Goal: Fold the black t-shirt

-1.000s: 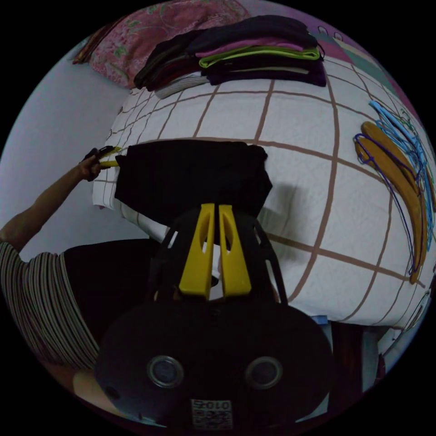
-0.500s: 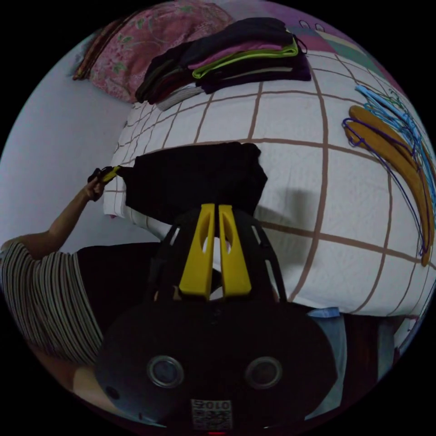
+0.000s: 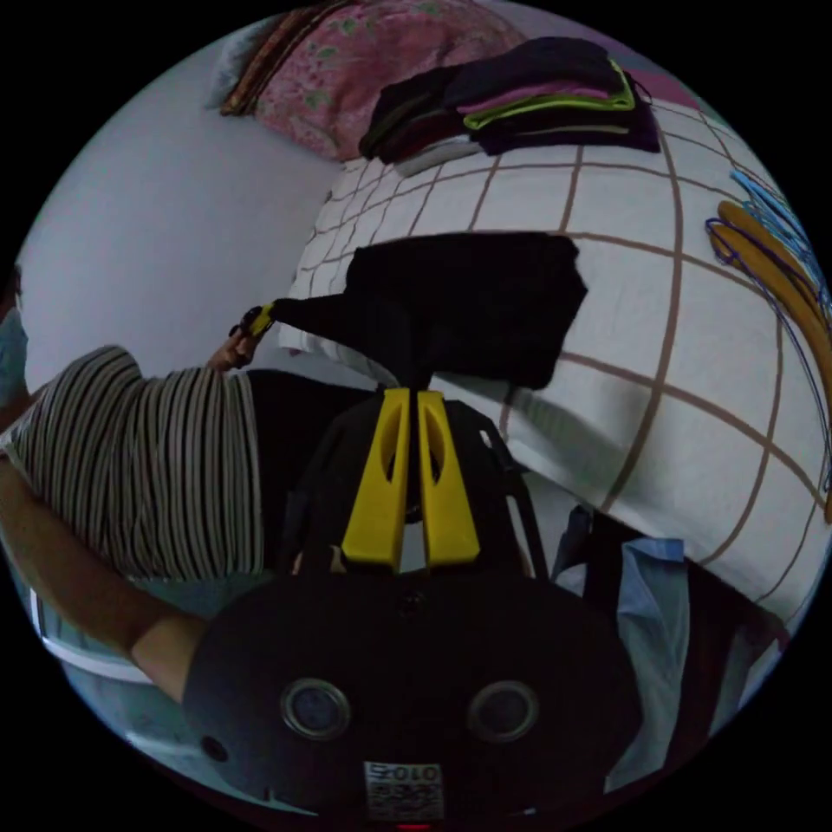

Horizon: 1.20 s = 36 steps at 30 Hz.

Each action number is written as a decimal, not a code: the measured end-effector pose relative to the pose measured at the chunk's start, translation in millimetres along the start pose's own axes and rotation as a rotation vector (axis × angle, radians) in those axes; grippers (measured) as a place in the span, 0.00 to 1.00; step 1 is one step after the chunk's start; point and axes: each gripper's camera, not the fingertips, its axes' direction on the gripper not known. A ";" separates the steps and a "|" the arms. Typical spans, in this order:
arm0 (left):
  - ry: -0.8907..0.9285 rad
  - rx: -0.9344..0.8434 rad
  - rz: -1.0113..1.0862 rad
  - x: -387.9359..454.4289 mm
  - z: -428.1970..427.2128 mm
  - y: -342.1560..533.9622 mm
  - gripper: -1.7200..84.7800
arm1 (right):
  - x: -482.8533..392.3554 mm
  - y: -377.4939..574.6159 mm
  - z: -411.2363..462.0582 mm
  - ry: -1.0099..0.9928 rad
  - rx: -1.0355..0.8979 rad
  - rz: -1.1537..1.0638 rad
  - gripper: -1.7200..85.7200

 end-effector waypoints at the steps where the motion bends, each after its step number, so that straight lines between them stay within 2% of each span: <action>1: 0.011 0.000 -0.006 0.1 -4.2 12.2 0.02 | -9.4 5.0 0.0 -0.025 -0.012 -0.056 0.06; 4: -0.036 -0.055 -0.020 4.7 -13.1 36.5 0.02 | -25.6 14.9 -1.2 -0.031 -0.117 -0.120 0.06; 7: -0.073 -0.096 -0.058 1.7 -22.7 52.1 0.02 | -17.3 19.9 1.7 -0.013 -0.228 -0.055 0.06; 15: -0.003 -0.061 -0.108 -12.6 -28.9 57.5 0.02 | 14.1 -5.4 5.4 -0.080 -0.186 0.039 0.06; 18: 0.099 0.027 -0.114 -13.4 -30.8 48.5 0.02 | 20.1 -27.5 -5.6 -0.126 -0.142 0.029 0.06; 20: 0.172 0.111 -0.123 -13.3 -27.2 25.5 0.02 | 29.7 -48.2 -15.1 -0.154 -0.099 0.050 0.06; 25: 0.199 0.229 -0.156 -16.4 -0.2 -52.4 0.02 | 78.9 -127.4 -30.9 -0.190 0.017 0.278 0.06; 29: 0.168 0.235 -0.187 -7.0 38.9 -106.2 0.02 | 85.0 -173.9 -24.3 -0.162 -0.014 0.332 0.06; 33: 0.124 0.206 -0.207 5.6 66.9 -127.3 0.02 | 74.8 -206.9 -20.4 -0.154 -0.056 0.345 0.06; 36: 0.066 0.231 -0.227 13.7 78.9 -134.9 0.03 | 67.5 -220.8 -24.9 -0.138 -0.018 0.399 0.06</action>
